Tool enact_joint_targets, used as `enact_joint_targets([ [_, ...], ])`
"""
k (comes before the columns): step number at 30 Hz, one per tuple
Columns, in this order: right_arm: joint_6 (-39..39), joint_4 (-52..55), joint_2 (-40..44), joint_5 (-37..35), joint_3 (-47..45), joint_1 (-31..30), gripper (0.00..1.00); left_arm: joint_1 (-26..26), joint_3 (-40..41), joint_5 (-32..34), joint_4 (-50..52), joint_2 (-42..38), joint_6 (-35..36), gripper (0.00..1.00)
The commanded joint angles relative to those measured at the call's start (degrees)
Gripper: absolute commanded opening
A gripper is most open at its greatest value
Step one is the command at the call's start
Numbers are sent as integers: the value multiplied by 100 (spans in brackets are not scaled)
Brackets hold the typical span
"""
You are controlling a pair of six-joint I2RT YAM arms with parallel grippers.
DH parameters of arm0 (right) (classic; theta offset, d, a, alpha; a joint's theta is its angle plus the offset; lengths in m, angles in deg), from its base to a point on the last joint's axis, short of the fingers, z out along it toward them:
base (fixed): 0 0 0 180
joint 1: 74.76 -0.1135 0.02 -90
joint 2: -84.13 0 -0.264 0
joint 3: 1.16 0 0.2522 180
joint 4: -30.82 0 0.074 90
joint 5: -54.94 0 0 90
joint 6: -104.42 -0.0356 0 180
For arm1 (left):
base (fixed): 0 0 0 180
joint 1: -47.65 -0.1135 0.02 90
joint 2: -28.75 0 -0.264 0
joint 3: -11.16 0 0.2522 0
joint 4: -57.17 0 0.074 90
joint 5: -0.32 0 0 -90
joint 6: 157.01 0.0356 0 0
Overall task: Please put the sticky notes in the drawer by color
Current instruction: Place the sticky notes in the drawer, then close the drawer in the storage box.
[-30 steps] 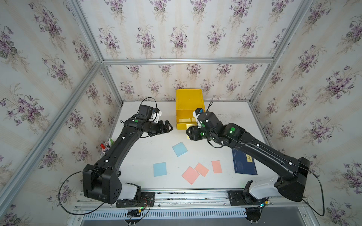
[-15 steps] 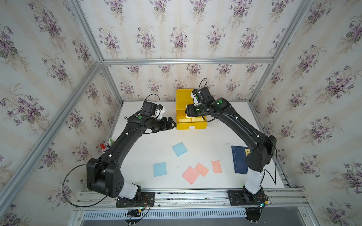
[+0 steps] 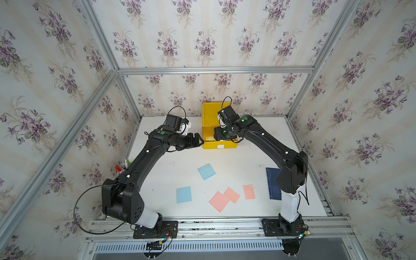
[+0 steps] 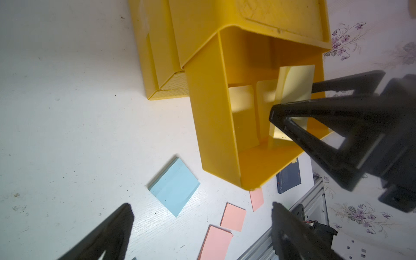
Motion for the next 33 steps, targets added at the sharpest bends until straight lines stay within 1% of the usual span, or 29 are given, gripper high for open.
enact_joint_targets([
  [1, 69, 141, -76, -172, 102, 20, 67, 5, -105, 51, 14, 44, -19, 94],
  [3, 79, 145, -101, -252, 163, 25, 74, 20, -211, 64, 72, 92, 3, 94],
  [6, 106, 160, -125, -158, 238, 20, 85, 25, -466, 124, 197, 182, 51, 94],
  [10, 155, 143, -51, -133, 285, 29, 90, 29, -1080, 288, 385, 493, 161, 94],
  [14, 192, 149, 189, -88, 280, 64, 91, 22, -1703, 251, 369, 976, 169, 94],
  [16, 256, -80, 567, -12, 4, 60, 88, 16, -2093, 218, 317, 1320, 161, 92],
  [18, 360, -395, 1056, 281, -464, 62, 83, 18, -2566, 235, 411, 1679, 243, 88],
  [20, 556, -790, 1604, 905, -1100, 53, 75, 19, -2984, 259, 507, 2007, 344, 84],
  [22, 695, -1264, 2188, 1745, -1961, 27, 66, 18, -3296, 457, 555, 2267, 425, 78],
  [24, 795, -1590, 2580, 2244, -2632, -29, 63, 19, -3578, 601, 631, 2507, 510, 75],
  [26, 947, -1819, 2765, 2516, -3144, -68, 62, 21, -3893, 570, 722, 2808, 578, 67],
  [27, 1010, -1869, 2761, 2546, -3270, -69, 61, 20, -3998, 520, 757, 2916, 566, 66],
  [29, 1152, -1881, 2625, 2563, -3369, -69, 61, 34, -4138, 373, 771, 3100, 562, 58],
  [30, 1227, -1882, 2525, 2515, -3341, -72, 61, 47, -4181, 336, 777, 3145, 571, 56],
  [31, 1270, -1892, 2409, 2401, -3287, -68, 61, 77, -4202, 379, 811, 3188, 593, 52],
  [33, 1352, -1842, 2154, 2097, -3070, -68, 61, 99, -4168, 448, 837, 3217, 581, 50],
])
